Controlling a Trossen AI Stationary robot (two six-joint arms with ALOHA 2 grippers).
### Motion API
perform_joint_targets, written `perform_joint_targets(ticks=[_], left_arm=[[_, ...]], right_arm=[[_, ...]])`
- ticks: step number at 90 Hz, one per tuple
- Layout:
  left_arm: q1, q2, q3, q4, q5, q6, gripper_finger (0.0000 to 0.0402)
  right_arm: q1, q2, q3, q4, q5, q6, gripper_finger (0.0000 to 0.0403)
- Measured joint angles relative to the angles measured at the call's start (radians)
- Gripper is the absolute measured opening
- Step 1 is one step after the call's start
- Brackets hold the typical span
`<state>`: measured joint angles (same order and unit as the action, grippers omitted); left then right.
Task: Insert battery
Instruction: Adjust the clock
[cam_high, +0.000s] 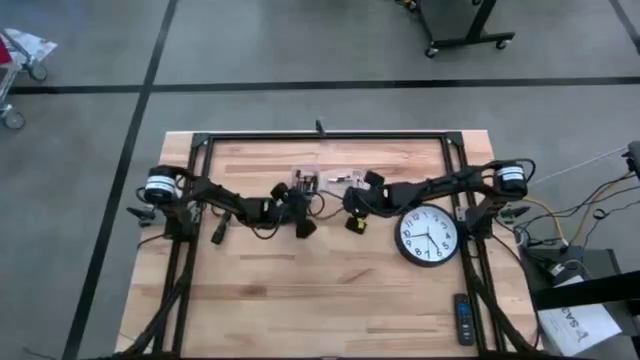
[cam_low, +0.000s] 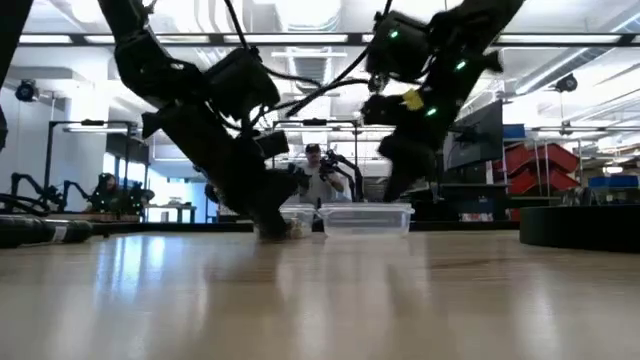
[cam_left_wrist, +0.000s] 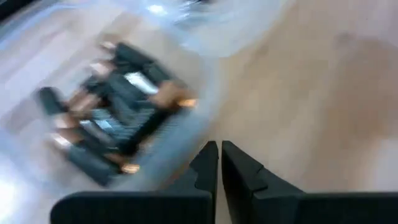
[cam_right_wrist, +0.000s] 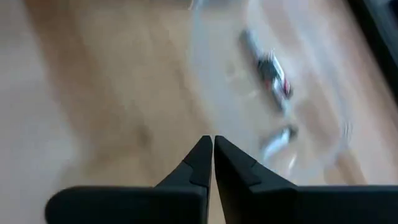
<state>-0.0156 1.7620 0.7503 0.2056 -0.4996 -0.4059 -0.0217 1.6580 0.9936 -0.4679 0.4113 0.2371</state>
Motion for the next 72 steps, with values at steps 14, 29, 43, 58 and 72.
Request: perform_joint_targets(ticks=[14,29,43,58,72], left_arm=[[-0.112,0.009,-0.003,0.17,0.088,0.016,0.0],[-0.249,0.068,-0.002,0.399,0.169,0.076,0.0],[-0.342,0.135,0.0,0.57,0.17,0.091,0.0],[-0.414,0.179,0.001,0.644,0.17,0.091,0.0],[-0.465,0.197,0.001,0.65,0.158,0.091,0.0]], right_arm=[[0.124,-0.066,-0.005,-0.232,0.0,0.189,0.0],[0.295,-0.085,-0.029,-0.383,0.071,0.461,0.0],[0.408,-0.084,-0.055,-0.528,0.113,0.811,0.0],[0.482,-0.084,-0.071,-0.686,0.152,1.174,0.0],[0.488,-0.083,-0.097,-0.692,0.164,1.289,0.0]])
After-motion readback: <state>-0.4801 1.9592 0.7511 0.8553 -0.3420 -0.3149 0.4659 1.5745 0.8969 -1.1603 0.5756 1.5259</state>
